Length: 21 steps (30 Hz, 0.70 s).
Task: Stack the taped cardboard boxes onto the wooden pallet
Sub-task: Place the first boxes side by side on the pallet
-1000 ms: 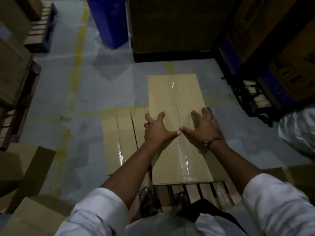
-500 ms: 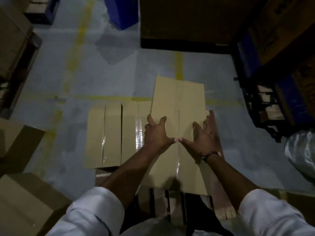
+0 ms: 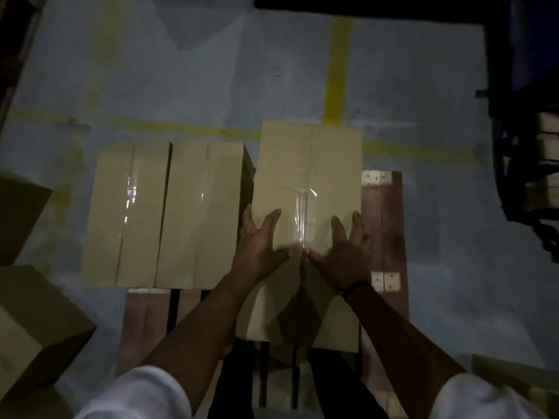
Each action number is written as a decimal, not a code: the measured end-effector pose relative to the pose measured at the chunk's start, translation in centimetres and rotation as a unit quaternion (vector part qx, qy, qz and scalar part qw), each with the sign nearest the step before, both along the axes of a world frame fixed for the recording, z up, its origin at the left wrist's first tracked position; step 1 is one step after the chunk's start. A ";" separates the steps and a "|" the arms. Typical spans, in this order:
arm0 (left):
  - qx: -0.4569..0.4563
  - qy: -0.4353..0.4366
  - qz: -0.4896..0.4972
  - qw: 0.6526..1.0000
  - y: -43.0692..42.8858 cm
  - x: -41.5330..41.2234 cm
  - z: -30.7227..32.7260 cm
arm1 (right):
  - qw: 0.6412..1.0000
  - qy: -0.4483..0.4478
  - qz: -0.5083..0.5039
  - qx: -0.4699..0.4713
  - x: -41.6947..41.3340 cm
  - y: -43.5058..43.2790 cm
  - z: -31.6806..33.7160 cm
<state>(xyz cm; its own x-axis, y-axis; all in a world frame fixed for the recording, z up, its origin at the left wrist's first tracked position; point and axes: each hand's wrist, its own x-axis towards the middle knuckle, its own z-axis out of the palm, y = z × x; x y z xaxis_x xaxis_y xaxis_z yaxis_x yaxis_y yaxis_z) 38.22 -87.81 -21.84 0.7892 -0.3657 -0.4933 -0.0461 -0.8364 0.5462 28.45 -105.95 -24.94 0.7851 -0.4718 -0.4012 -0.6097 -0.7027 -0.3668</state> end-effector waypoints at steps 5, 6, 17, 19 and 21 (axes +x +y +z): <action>-0.012 -0.030 0.003 0.999 1.0 1.3 -8.8 | 0.999 -0.038 0.025 0.012 1.7 -0.6 -8.2; -0.014 -0.031 0.002 0.999 1.4 1.7 -10.3 | 0.998 -0.042 0.040 0.008 2.0 -0.5 -9.6; -0.011 0.006 0.020 1.000 3.9 5.6 -17.2 | 0.997 -0.045 0.065 0.017 5.1 1.7 -17.4; -0.013 0.022 0.016 1.000 4.2 6.5 -17.3 | 0.997 -0.054 0.060 0.023 5.5 2.1 -17.7; -0.004 0.032 0.005 0.999 4.3 7.5 -17.3 | 0.997 -0.053 0.054 0.033 5.9 2.2 -18.1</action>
